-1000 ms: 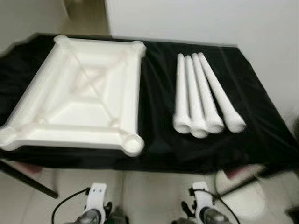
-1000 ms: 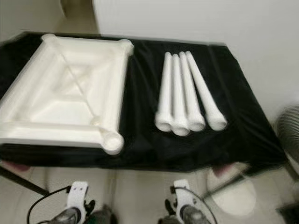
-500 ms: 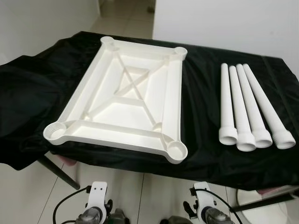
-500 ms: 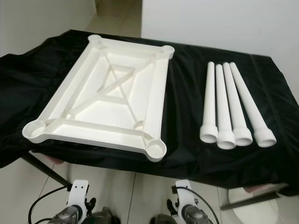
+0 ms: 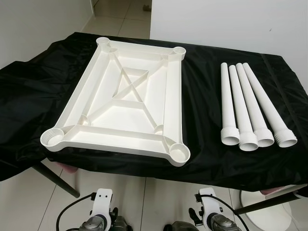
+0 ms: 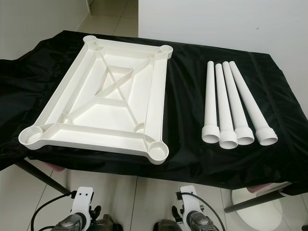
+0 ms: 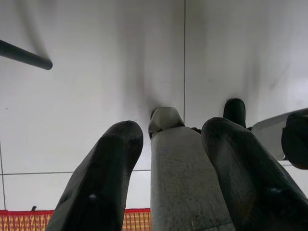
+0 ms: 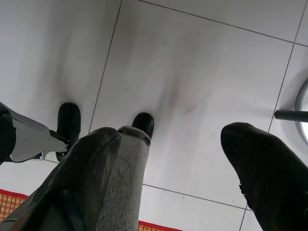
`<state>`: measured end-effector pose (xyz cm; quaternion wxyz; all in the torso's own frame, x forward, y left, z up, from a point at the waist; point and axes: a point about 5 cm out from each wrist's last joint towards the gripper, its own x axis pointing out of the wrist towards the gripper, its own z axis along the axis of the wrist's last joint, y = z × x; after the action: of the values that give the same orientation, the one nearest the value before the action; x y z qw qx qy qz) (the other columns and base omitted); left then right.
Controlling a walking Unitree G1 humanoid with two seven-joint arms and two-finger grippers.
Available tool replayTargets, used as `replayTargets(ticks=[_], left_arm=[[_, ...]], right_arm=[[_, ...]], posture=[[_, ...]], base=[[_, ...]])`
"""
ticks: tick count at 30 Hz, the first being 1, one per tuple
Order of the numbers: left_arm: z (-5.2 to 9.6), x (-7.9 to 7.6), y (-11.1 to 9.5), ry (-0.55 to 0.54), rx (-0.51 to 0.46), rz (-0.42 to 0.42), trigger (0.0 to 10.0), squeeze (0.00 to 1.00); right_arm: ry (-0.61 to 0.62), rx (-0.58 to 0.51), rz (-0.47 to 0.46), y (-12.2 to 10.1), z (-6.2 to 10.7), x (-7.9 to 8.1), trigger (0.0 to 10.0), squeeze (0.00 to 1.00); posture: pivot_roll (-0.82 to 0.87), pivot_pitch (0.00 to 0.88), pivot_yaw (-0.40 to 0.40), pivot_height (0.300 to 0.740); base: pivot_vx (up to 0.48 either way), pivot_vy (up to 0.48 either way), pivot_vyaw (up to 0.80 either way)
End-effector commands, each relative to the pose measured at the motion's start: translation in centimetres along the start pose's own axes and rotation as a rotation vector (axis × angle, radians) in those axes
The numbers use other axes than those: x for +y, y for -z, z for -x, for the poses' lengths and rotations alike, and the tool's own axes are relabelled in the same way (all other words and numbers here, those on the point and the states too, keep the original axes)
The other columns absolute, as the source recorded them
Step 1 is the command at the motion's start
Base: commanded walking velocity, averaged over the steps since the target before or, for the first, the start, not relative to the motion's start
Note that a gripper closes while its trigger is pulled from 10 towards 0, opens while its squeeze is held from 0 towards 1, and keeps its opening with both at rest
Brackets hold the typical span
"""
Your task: Building children table
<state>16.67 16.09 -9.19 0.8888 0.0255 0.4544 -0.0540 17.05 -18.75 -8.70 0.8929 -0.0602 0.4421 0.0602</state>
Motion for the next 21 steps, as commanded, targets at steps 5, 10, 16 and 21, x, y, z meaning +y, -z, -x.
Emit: replayTargets(ticks=[5, 10, 16, 21], left_arm=[[0.3, -0.2, 0.8, 0.068, 0.008, -0.098, 10.0, 0.00], [0.6, 0.1, 0.7, 0.153, -0.035, -0.226, 10.0, 0.00], [0.8, 0.9, 0.8, 0.170, -0.043, -0.278, 10.0, 0.00], [1.0, 0.8, -0.1, 0.230, -0.111, -0.349, 10.0, 0.00]], right_arm=[[-0.006, 0.020, 0.018, 1.0, 0.3, -0.3, 10.0, 0.00], [-0.046, -0.016, 0.102, 0.9, 0.6, -0.8, 10.0, 0.00], [-0.054, -0.024, 0.124, 0.9, 0.8, -1.3, 10.0, 0.00], [-0.150, -0.050, 0.177, 0.7, 0.9, -1.0, 10.0, 0.00]], posture=[[0.06, 0.000, -0.006, 0.740], [0.07, 0.000, -0.003, 0.740], [0.07, 0.001, 0.000, 0.740], [0.07, 0.030, -0.001, 0.740]], base=[[0.000, 0.000, 0.00], [0.000, 0.000, 0.00], [0.000, 0.000, 0.00], [0.000, 0.000, 0.00]])
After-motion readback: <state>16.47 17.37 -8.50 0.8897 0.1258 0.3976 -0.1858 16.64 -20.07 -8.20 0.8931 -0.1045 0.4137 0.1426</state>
